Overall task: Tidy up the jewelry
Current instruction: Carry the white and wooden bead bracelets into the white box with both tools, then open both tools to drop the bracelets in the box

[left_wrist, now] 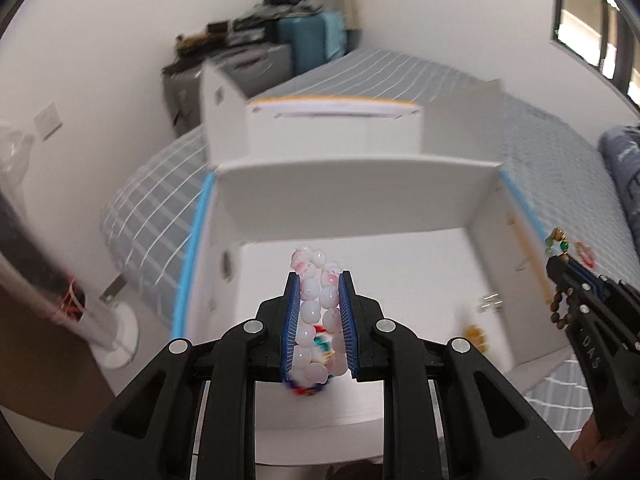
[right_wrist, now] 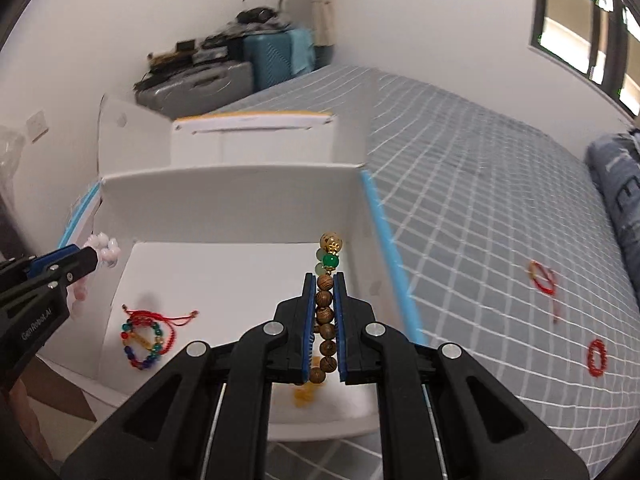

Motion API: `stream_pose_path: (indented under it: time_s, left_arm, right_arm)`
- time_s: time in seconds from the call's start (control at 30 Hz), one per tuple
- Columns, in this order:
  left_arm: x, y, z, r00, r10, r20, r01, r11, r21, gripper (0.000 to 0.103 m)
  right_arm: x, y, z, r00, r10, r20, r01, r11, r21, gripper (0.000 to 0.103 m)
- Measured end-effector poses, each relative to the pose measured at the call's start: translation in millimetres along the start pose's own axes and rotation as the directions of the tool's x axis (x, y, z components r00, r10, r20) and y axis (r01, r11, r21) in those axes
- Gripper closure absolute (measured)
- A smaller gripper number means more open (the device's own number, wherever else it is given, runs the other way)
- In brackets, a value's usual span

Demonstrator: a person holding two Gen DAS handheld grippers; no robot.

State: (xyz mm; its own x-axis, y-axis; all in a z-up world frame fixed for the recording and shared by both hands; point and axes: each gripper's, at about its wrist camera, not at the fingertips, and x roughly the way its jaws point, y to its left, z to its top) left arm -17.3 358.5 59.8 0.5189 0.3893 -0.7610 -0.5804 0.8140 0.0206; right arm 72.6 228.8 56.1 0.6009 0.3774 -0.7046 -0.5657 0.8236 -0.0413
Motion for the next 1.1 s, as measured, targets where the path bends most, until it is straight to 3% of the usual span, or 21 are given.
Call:
stream_pose_path:
  time_s: [0.33, 0.77, 0.83, 0.87, 0.93, 1.0, 1.03, 1.1]
  left_arm:
    - [27, 29, -14, 0.997, 0.006, -0.075, -0.008, 1.0, -0.028, 0.084]
    - [41, 24, -15, 0.994, -0.008, -0.11, 0.008, 1.0, -0.002, 0.082]
    - [38, 24, -15, 0.996, 0.001, -0.093, -0.001, 1.0, 0.0, 0.082]
    - [37, 23, -15, 0.996, 0.007, -0.087, -0.007, 1.0, 0.001, 0.08]
    - [33, 24, -14, 0.997, 0.018, -0.073, -0.018, 1.0, -0.007, 0.065]
    - [27, 24, -13, 0.998, 0.047, -0.039, -0.047, 0.999, -0.001, 0.048]
    - [25, 24, -12, 0.998, 0.06, -0.03, -0.06, 0.998, 0.0, 0.044]
    - [21, 26, -11, 0.997, 0.075, -0.011, -0.075, 0.997, -0.011, 0.027]
  right_arm:
    - [29, 33, -4, 0.996, 0.008, -0.091, -0.011, 0.999, -0.037, 0.095]
    - [44, 38, -9, 0.99, -0.011, -0.138, 0.006, 0.999, -0.041, 0.092]
    - [44, 39, -9, 0.99, -0.014, -0.137, 0.007, 0.999, -0.045, 0.077]
    - [42, 39, -9, 0.991, -0.012, -0.132, 0.006, 0.999, -0.042, 0.062]
    - [38, 37, -9, 0.994, -0.009, -0.112, 0.006, 0.999, -0.036, 0.05]
    - [32, 37, -9, 0.996, -0.024, -0.09, 0.02, 0.999, -0.045, 0.029]
    - [29, 37, -10, 0.997, -0.035, -0.076, 0.031, 0.998, -0.049, 0.026]
    - [22, 37, -10, 0.997, -0.053, -0.047, 0.05, 0.997, -0.056, 0.018]
